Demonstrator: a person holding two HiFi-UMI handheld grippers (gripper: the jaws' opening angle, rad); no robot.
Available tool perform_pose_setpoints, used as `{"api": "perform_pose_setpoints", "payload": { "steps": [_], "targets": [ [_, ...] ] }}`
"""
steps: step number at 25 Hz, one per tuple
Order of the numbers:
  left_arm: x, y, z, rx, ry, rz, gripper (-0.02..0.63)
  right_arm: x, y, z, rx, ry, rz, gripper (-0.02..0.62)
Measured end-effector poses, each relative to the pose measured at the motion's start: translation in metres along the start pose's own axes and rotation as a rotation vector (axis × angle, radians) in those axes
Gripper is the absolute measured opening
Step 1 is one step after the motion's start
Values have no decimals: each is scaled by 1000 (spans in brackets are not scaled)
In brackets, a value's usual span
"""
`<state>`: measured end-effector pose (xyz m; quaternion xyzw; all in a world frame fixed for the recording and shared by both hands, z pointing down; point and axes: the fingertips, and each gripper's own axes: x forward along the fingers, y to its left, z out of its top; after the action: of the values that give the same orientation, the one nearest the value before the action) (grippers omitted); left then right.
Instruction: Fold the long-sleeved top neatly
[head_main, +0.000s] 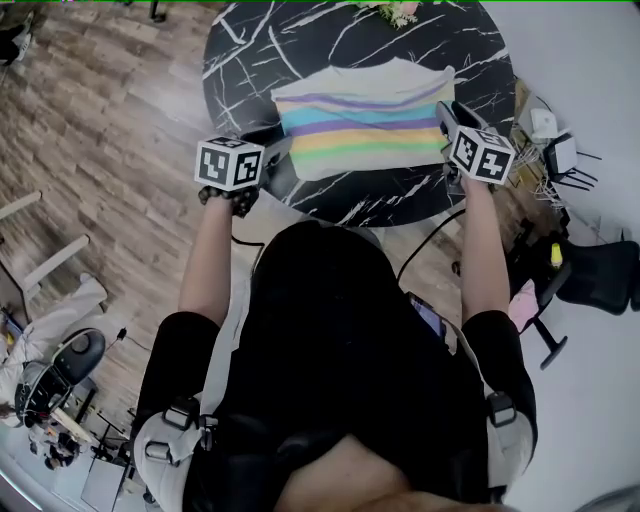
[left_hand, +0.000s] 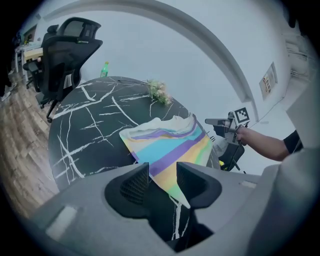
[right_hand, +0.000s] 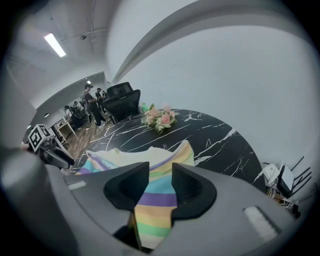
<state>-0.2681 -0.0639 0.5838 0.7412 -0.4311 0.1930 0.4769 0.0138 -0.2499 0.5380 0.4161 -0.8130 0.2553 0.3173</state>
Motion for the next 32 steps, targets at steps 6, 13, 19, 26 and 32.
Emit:
{"api": "perform_pose_setpoints", "payload": {
  "steps": [6,13,19,26,32],
  "targets": [
    [3,-18,-37,-91,-18,-11,181,8,56,-4,-65,5,112,141],
    [3,-35,-65,-155,-45,27,181,25,104,-2,-199,44,240,140],
    [0,-46,-75,-271,-152,92,216,36,141,3,-282,87,380,138],
    [21,-53,-84,-504,-297,88,225,51,200,6,-419,140,522,138],
    [41,-58,-96,-533,-257,46,219,57,262,-10,-481,196,624,138]
  ]
}}
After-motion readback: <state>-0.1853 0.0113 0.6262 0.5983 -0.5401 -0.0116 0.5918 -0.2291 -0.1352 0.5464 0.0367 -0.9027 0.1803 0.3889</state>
